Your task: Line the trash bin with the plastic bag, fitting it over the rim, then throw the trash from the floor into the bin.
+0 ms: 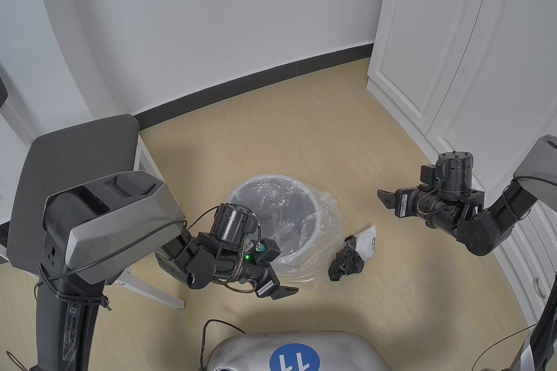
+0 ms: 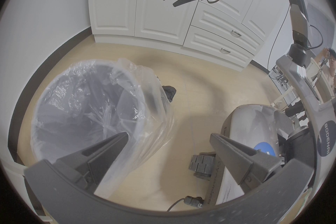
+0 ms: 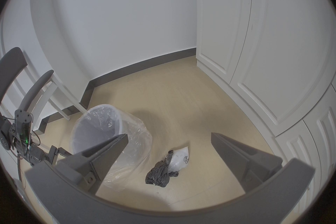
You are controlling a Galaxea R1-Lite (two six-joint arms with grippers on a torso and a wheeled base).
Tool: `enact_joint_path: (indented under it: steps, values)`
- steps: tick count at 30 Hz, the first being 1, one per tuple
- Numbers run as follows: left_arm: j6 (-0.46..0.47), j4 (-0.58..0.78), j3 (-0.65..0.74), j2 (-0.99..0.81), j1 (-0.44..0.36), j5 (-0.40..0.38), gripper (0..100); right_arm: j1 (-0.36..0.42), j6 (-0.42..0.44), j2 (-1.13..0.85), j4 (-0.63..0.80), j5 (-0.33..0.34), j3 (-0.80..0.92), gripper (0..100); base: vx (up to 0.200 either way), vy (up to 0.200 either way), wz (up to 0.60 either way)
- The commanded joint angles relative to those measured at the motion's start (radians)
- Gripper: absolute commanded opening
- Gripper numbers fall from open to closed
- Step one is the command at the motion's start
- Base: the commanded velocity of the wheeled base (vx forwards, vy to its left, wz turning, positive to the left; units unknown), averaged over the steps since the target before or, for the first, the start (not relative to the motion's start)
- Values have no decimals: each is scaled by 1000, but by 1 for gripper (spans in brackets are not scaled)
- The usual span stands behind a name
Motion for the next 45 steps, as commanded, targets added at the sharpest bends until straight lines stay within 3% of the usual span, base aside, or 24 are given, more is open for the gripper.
enact_joint_path:
  steps: [1,12,13,29,41,45]
  values:
    - [-3,-12,3,7,-5,1,100,0,0,-4,-1,0,1,100,0,0,0]
    - [6,-55,10,27,-7,1,100,0,-1,-8,-1,0,7,100,0,0,0]
    - [6,-55,10,27,-7,1,0,0,-1,-8,-1,0,7,100,0,0,0]
    - [6,-193,92,38,-30,4,0,2,-3,-5,-1,-2,7,100,0,0,0]
    - [-8,-178,25,112,-50,19,0,2,-24,13,-1,-2,12,100,0,0,0]
    - [-26,-175,-53,139,-50,142,0,2,-27,25,-1,-2,10,100,0,0,0]
